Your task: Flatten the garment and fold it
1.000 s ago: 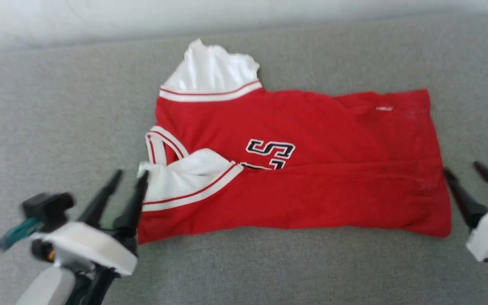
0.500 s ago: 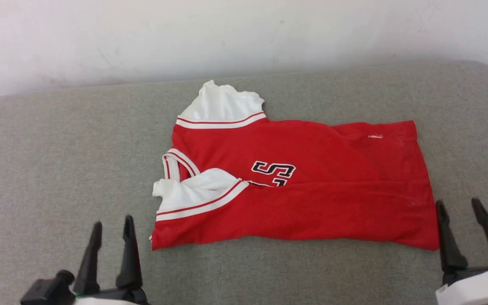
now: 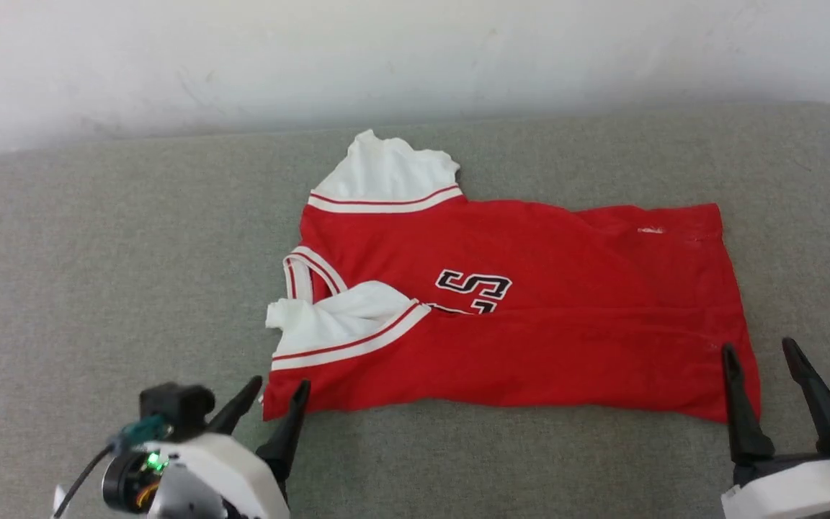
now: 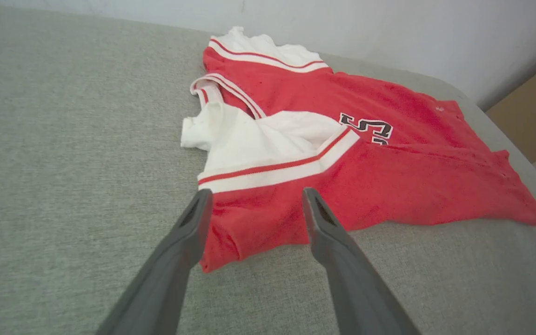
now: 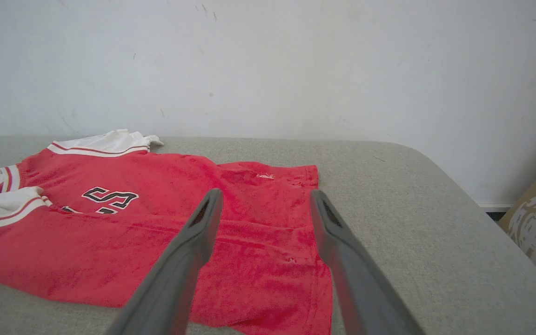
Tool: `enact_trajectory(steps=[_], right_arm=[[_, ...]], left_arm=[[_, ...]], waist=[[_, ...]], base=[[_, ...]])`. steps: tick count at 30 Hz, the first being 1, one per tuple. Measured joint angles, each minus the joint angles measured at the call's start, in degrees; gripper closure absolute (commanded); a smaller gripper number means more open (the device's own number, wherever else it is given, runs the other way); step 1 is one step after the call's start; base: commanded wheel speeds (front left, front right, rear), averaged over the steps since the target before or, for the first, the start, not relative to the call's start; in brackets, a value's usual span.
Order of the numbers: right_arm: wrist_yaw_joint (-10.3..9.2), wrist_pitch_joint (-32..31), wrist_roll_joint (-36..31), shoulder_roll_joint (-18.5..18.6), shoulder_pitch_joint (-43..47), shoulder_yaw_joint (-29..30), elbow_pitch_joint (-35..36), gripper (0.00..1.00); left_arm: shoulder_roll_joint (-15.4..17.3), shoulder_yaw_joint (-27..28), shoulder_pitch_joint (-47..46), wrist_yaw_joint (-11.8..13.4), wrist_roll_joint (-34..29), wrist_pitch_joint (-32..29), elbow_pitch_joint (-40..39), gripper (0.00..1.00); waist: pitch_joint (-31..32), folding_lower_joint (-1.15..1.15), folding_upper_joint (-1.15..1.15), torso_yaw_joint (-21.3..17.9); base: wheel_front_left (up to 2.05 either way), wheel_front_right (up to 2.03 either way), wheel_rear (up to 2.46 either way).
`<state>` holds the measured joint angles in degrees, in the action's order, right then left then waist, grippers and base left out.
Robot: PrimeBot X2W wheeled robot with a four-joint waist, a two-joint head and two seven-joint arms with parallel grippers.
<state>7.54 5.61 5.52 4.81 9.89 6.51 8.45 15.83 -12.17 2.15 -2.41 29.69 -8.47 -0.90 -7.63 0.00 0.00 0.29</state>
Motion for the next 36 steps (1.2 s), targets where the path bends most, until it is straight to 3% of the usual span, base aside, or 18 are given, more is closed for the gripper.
enact_trajectory(steps=[3,9,15,16,17,26,32,36], right_arm=[[0.0,-0.01,0.07,-0.21,-0.57,-0.79,-0.25,0.0],[0.0,0.08,0.19,-0.49,-1.03,-1.34,-1.27,0.0],[0.0,0.14,0.25,-0.53,-1.99,-1.69,-1.77,0.0],[0.0,0.12,0.25,-0.44,-2.2,-1.98,-1.89,0.0],[0.0,0.02,0.25,-0.33,-2.47,-2.31,-2.07,0.0],[0.0,-2.79,0.98,3.66,-5.45,-2.77,-0.83,0.0],[-0.01,-18.18,2.61,4.67,-5.17,1.19,-2.18,0.0],[0.0,-24.52,3.7,4.19,-4.55,2.23,-3.82,0.0]], left_arm=[[0.59,-0.55,-2.25,0.82,0.93,-6.13,1.56,0.0],[1.97,-0.25,-4.63,5.08,0.99,-14.16,4.7,0.0],[1.99,-0.05,-6.7,6.5,3.52,-20.89,4.53,0.0],[1.99,0.01,-6.98,6.5,4.15,-21.79,4.45,0.58],[2.02,0.11,-7.14,6.51,4.78,-22.45,4.38,1.0],[-1.36,1.85,-2.92,6.58,8.7,-19.45,2.14,1.0],[-2.1,2.19,0.12,6.58,9.21,-17.01,-0.21,1.0],[-2.1,2.08,0.16,6.54,9.11,-16.21,-1.07,1.0]], waist=[[-1.23,0.0,0.0,-0.35],[-3.82,0.0,0.0,-1.25],[-5.67,-0.01,0.0,-2.01],[-5.83,0.0,0.0,-2.07],[-5.9,0.0,0.0,-2.14],[-4.35,0.0,0.0,-2.19],[-4.69,0.0,0.0,-2.1],[-5.75,0.0,0.0,-1.74]], base=[[0.0,0.0,0.0],[0.0,0.0,0.0],[0.0,0.0,0.0],[0.0,0.0,0.0],[0.0,0.0,0.0],[0.0,0.0,0.0],[0.0,0.0,0.0],[0.0,0.0,0.0]])
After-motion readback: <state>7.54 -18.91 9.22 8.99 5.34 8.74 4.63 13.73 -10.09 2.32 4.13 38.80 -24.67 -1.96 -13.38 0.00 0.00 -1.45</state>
